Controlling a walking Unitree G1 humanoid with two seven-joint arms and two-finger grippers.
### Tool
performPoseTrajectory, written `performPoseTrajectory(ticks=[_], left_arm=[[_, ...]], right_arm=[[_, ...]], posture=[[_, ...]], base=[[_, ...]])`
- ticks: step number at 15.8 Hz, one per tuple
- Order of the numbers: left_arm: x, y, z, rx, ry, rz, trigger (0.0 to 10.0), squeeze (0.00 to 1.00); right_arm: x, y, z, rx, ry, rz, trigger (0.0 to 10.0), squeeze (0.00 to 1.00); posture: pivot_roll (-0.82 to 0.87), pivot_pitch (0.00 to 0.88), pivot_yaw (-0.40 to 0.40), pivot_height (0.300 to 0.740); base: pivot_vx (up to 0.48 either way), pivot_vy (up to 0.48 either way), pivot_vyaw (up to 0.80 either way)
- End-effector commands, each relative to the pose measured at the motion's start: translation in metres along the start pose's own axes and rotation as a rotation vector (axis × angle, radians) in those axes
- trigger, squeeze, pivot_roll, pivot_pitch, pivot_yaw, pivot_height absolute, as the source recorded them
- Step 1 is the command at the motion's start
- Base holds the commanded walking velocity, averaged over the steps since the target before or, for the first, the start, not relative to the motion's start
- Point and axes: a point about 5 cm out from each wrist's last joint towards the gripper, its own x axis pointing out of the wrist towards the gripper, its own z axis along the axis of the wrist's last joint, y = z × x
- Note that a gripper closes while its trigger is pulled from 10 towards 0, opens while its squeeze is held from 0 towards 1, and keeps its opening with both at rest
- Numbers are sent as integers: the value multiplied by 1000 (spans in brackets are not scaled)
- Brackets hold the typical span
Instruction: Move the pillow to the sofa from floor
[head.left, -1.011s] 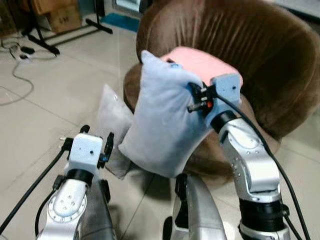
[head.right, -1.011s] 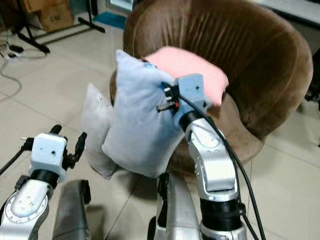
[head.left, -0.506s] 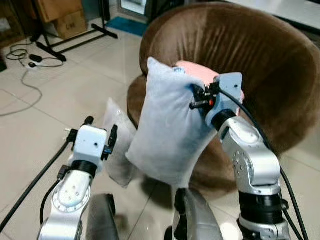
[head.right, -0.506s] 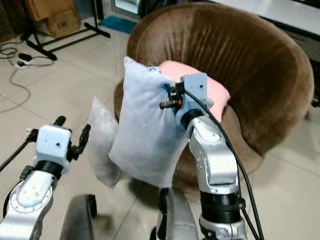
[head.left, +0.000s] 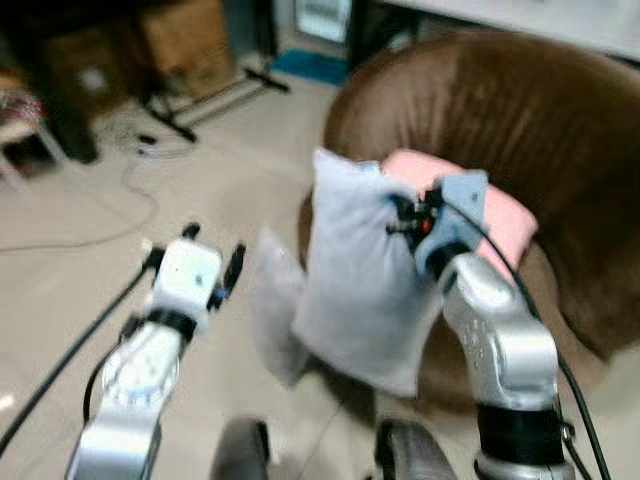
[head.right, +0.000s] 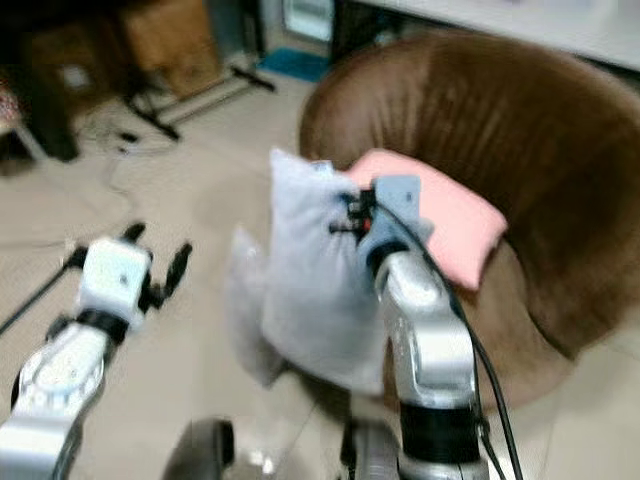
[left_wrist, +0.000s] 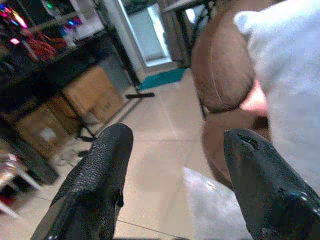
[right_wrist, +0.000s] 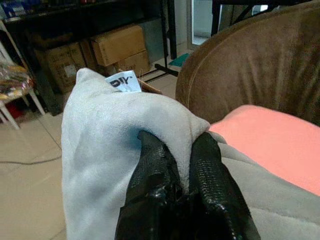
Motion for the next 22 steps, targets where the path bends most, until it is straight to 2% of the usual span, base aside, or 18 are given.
performPoseTrajectory(ticks=[1,3,6,11,17,22], left_arm=[[1,2,-1,2,-1,-7,10000,0],[4,2,0,-26,-11,-4,10000,0],[6,3,-3,-86,0,48,10000,0],[5,1,0,-72,-30,54,10000,0],[7,-5,3,-96,-56,38,10000,0],[8,-3,3,-99,-65,40,10000,0]], right_arm=[[-5,0,17,-3,-103,-9,10000,0],[-6,-3,16,-11,-104,-23,10000,0],[-6,-7,22,-24,-117,-30,10000,0],[-4,-12,45,12,-205,-50,10000,0],[-1,-19,43,4,-189,-94,10000,0],[1,-23,43,23,-183,-123,10000,0]], posture=[[141,0,34,720],[134,0,45,740],[115,0,28,740],[110,0,-3,740],[101,0,-25,740],[102,0,-35,740]], base=[[0,0,0],[0,0,0],[0,0,0],[0,0,0],[44,0,0],[300,0,-741]])
